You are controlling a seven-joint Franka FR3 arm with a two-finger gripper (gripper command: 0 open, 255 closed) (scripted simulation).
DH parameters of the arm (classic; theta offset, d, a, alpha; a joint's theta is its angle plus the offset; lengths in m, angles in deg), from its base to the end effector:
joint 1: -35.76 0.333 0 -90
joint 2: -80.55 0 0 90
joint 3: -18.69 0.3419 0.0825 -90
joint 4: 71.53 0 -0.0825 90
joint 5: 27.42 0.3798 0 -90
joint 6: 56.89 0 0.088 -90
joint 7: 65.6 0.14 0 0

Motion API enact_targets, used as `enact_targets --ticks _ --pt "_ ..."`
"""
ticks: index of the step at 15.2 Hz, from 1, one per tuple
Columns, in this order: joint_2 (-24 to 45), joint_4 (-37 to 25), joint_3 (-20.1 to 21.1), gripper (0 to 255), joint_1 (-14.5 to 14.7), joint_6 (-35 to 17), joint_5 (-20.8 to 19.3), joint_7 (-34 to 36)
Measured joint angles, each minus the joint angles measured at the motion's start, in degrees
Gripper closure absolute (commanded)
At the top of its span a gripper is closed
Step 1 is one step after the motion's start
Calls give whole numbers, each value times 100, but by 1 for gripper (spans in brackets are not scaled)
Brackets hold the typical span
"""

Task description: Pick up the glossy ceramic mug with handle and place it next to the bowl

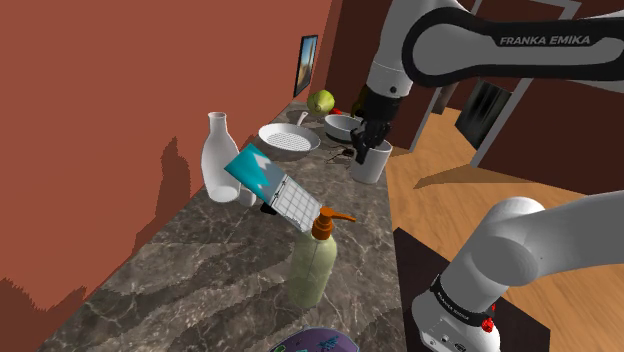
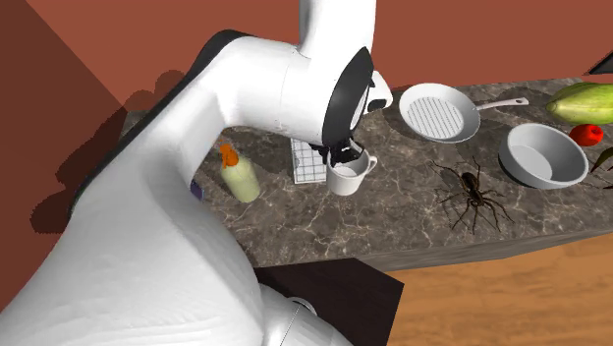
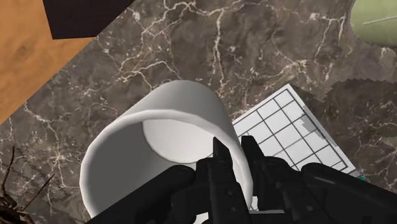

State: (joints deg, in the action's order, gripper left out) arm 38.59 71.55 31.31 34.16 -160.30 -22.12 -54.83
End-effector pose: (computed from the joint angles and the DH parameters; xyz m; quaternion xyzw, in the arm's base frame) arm 0.3092 0.0795 0.5069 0.9989 -0.0345 0.0190 0.0254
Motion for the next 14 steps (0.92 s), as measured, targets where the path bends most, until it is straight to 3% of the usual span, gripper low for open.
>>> enact_targets --ticks 14 --pt "1371 -830 -1387 255 -811 -566 -857 -1657"
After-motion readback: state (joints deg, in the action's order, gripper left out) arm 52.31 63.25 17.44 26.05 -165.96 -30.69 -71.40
